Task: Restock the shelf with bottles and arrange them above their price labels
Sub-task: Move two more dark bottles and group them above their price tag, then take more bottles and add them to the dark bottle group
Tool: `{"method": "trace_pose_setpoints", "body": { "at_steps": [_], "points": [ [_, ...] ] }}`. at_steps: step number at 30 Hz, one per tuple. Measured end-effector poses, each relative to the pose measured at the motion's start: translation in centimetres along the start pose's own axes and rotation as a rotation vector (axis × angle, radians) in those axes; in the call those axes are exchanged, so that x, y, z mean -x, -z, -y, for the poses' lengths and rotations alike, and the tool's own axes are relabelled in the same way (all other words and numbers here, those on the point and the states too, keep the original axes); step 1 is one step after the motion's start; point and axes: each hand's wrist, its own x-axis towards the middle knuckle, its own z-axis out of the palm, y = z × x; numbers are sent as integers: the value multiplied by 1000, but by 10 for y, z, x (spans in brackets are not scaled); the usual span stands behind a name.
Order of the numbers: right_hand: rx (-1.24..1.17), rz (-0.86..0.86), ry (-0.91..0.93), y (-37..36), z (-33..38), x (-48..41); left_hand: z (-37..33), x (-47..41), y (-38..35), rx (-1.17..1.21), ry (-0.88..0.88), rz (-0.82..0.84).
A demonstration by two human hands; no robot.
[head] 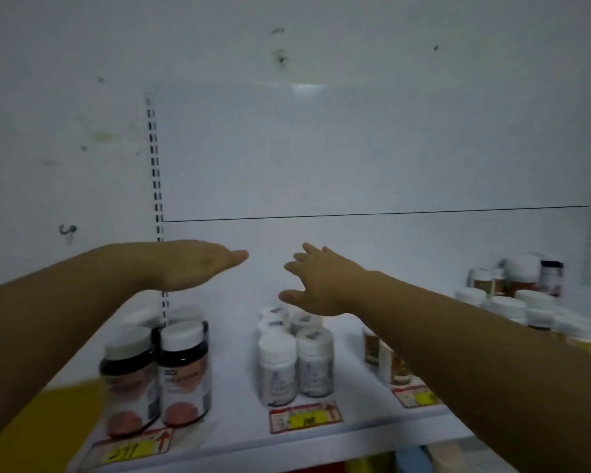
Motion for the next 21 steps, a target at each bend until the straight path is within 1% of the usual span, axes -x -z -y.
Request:
{"method": "trace_pose_setpoints", "body": {
  "at_steps": [1,3,5,7,10,13,17,21],
  "points": [
    [-18,8,-25,2,-18,17,-20,-7,-6,-55,-13,14],
    [-48,-28,-62,8,-52,56,-61,-22,-25,-91,-75,32],
    [6,-41,-85,11,-89,100,-109,-35,-45,-72,-131,46],
    [29,-17,-140,12,-129,148,-160,-48,-62,-82,-186,58],
    [-12,10,-253,11,-187,216,-240,-62,-84,-108,-288,9],
    [-69,22,-366,3,-234,273,-314,-70,-110,-61,-389,-31],
    [-71,106,-474,-7,-285,325,-397,-80,-144,-18,-500,8],
    [-46,144,-512,-15,-334,343,-458,-118,-149,-17,-523,53]
  ]
}}
